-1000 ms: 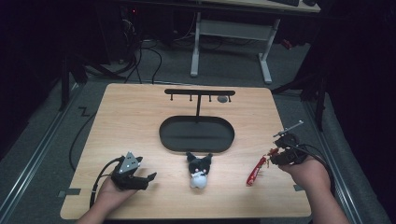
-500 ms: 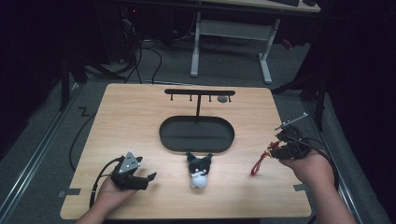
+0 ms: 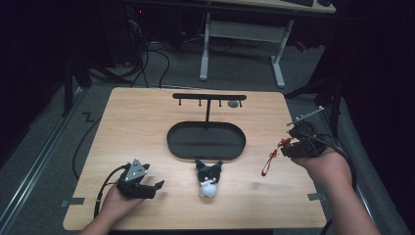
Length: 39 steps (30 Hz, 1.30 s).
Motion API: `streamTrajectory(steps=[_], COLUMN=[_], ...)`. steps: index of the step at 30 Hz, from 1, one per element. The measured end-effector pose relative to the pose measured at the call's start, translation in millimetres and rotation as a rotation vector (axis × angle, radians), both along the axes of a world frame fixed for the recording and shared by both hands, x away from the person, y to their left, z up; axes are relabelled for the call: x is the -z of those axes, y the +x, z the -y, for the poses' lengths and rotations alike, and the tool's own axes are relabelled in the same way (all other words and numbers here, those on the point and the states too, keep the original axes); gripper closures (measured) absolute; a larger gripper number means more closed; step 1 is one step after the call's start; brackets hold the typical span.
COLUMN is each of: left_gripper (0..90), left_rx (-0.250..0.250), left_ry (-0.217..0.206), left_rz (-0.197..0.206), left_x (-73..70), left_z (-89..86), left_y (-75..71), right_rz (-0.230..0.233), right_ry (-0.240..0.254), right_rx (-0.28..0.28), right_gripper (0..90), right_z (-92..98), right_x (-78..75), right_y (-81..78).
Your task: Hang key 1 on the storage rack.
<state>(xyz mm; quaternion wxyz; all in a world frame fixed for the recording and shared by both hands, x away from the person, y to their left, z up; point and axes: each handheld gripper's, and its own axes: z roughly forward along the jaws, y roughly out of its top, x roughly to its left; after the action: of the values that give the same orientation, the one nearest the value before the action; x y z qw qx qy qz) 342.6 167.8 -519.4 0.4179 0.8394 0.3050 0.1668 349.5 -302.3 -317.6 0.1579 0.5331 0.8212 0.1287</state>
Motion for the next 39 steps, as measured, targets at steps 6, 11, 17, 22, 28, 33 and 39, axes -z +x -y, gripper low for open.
streamTrajectory(steps=[6, 11, 17, 22, 28, 33, 39], left_gripper=[18.0, 17.9, 17.8, 17.0, 16.6, 16.6, 16.6], left_rx=[-0.006, -0.015, -0.022, -0.023, -0.025, -0.024, -0.023], left_ry=[-0.003, -0.006, -0.010, -0.007, -0.008, -0.007, -0.004], left_rz=[0.002, 0.005, 0.011, 0.014, 0.013, 0.011, 0.013], left_x=[-0.2, -1.3, -1.8, -1.7, -2.0, -2.1, -3.0], left_z=[-1.6, -3.7, -4.5, -4.0, -4.7, -4.5, -4.7], left_y=[-0.4, 0.2, 0.6, 0.9, 1.4, 1.7, 1.6], right_rz=[0.001, 0.006, 0.010, 0.013, 0.012, 0.009, 0.013], right_ry=[0.007, 0.001, 0.002, 0.002, 0.006, 0.009, 0.009], right_rx=[-0.006, -0.021, -0.033, -0.036, -0.033, -0.035, -0.043], right_gripper=[67.2, 67.1, 67.1, 67.1, 67.2, 67.2, 67.2], right_z=[-8.7, -16.7, -21.9, -23.6, -24.2, -26.7, -33.6], right_x=[-1.3, -4.9, -6.5, -7.6, -7.1, -6.9, -7.0], right_y=[1.2, 3.4, 5.2, 5.3, 6.3, 9.2, 15.9])
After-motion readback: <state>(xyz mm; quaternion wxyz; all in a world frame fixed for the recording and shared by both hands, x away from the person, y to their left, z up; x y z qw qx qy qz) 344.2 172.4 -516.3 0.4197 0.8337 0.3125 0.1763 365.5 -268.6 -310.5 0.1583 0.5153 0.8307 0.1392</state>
